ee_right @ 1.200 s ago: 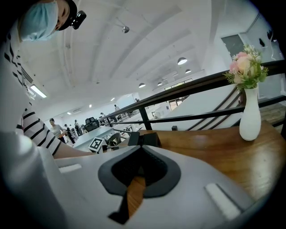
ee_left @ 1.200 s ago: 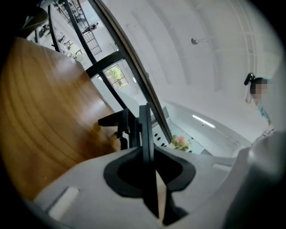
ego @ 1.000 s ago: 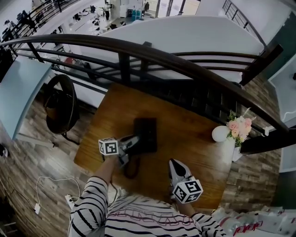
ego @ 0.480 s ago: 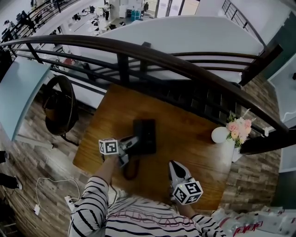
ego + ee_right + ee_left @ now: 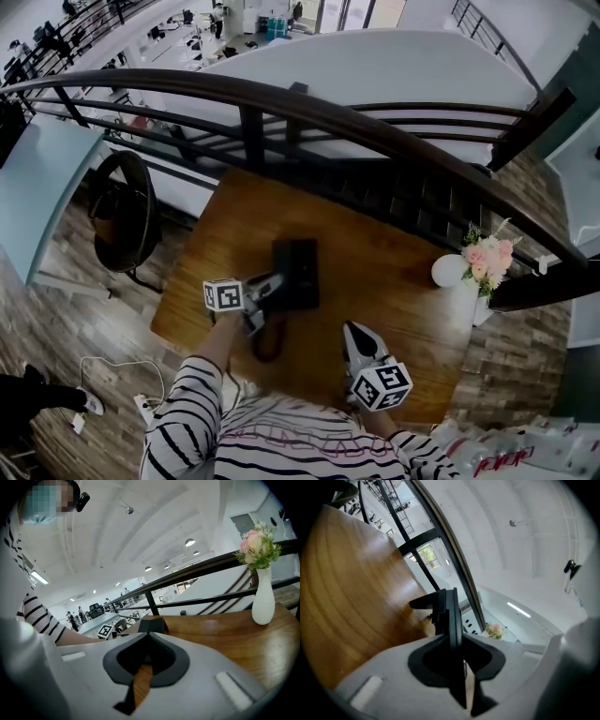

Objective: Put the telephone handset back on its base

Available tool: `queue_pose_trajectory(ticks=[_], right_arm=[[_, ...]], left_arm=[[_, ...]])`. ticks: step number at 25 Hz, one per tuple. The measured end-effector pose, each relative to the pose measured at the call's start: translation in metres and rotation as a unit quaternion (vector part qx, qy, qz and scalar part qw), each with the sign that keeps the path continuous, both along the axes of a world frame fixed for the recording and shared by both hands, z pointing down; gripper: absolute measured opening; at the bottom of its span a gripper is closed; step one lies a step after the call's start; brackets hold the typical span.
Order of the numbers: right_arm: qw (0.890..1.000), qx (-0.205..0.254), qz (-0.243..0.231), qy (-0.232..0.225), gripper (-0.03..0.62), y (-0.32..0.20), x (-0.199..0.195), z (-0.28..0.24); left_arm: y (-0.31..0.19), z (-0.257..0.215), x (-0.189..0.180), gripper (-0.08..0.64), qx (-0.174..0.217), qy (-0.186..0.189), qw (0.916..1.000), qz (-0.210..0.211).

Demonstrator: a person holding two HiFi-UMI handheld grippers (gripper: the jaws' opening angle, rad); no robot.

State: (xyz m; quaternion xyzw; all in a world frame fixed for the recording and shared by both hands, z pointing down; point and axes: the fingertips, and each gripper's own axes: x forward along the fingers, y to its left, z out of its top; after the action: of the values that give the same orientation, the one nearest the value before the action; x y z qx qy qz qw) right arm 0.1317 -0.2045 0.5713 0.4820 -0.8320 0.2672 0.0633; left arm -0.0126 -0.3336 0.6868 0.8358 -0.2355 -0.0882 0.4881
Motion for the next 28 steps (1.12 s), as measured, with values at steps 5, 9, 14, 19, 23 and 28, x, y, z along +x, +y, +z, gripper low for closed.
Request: queue_pose_trajectory(ticks=[5, 9, 14, 19, 23, 28], right_arm=[[1.0, 0.0, -0.001, 0.001, 0.0, 0.0, -0.002, 0.0], [1.0, 0.0, -0.002, -0.002, 0.0, -0.001, -0.002, 0.001], [1.0, 0.0, -0.004, -0.005, 0.0, 0.0, -0.004, 0.002], [1.0, -0.002, -0.002, -0.008, 0.0, 0.003, -0.004, 0.003], [1.0, -0.001, 0.001, -0.008, 0.0, 0.003, -0.004, 0.003], [1.0, -0.003, 0.001, -0.008, 0.0, 0.007, -0.002, 0.005]], left_arm=[[-0.004, -0.002, -0.007, 0.095, 0.008, -0.005, 0.9997, -0.023], [-0.003, 0.001, -0.011, 0.104, 0.012, -0.013, 0.9992, -0.035], [0.001, 0.007, -0.015, 0.1, 0.01, -0.018, 0.9987, -0.046], [0.004, -0.002, -0.011, 0.075, 0.016, -0.015, 0.9988, -0.044], [0.002, -0.003, -0.012, 0.075, 0.022, -0.024, 0.9986, -0.042], [0.002, 0.004, -0.012, 0.072, 0.016, -0.029, 0.9986, -0.042]])
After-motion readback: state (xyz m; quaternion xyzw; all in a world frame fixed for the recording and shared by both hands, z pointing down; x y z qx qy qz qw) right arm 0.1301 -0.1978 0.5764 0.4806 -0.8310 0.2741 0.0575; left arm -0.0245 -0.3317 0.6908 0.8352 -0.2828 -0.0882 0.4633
